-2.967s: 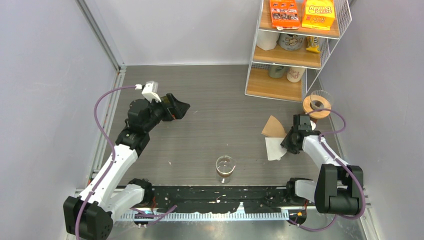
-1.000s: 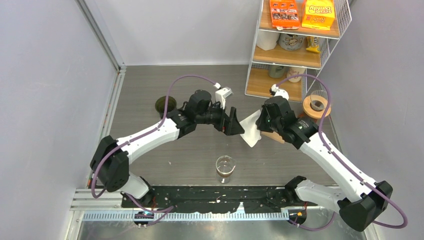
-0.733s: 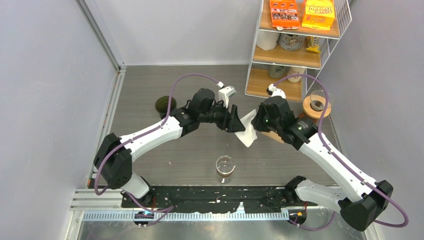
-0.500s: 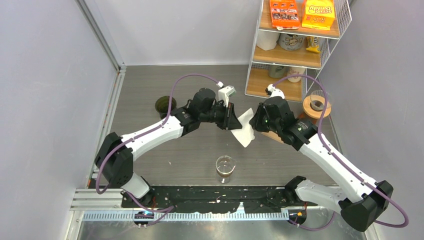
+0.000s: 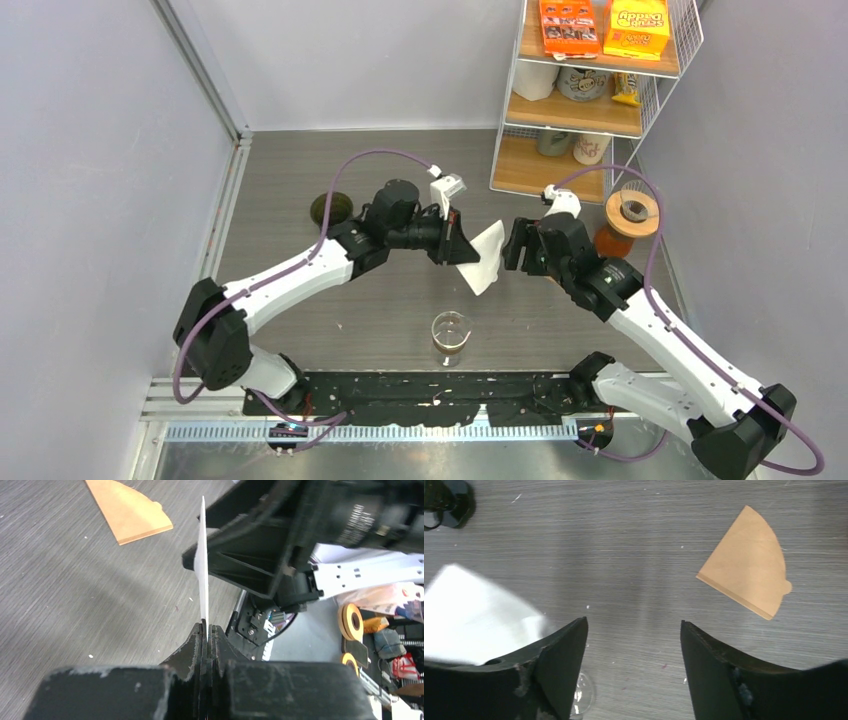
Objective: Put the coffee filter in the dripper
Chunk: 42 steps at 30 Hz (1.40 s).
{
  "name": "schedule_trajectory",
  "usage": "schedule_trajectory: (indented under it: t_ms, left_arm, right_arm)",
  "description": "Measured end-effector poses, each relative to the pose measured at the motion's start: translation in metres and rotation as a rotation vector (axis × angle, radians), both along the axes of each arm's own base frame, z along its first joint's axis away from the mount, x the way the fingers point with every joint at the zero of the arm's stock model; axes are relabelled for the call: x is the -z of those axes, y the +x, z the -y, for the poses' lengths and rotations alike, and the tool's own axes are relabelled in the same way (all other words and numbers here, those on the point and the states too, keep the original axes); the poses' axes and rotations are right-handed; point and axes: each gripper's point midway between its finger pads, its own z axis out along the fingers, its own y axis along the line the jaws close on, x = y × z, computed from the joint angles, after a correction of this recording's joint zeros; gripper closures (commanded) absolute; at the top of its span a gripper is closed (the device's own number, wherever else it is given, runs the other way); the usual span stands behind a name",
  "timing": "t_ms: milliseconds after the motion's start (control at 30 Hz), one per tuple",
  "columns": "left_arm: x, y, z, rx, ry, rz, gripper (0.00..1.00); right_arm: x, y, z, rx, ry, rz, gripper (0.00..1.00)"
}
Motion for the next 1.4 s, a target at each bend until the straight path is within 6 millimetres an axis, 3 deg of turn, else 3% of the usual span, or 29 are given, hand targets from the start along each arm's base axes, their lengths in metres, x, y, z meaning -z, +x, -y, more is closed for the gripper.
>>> schedule_trajectory:
  t_ms: [200, 467, 733, 1100, 1400]
  left_arm:
    - [-0.024, -0.023, -0.014, 0.120, -0.063, 0.112, 1.00]
    - [-0.041, -0.037, -0.035, 0.234, -0.100, 0.264, 1.00]
    - [-0.048, -0.032, -0.046, 0.181, -0.082, 0.337, 1.00]
    - [-0.042, -0.022, -0.065, 0.014, -0.091, 0.355, 1.00]
    - [-0.058, -0.020, -0.069, -0.029, -0.148, 0.379, 1.00]
  right_arm:
    - [0.008, -0.003, 0.013, -0.006, -0.022, 0.060, 0.07]
    - [0.006, -0.014, -0.027, -0.280, 0.128, 0.148, 0.05]
    - [-0.022, -0.033, -0.049, -0.476, 0.206, 0.252, 0.04]
    - [-0.006, -0.028, -0.038, -0.393, 0.249, 0.227, 0.03]
    - [-0.014, -0.033, -0.068, -0.492, 0.427, 0.222, 0.03]
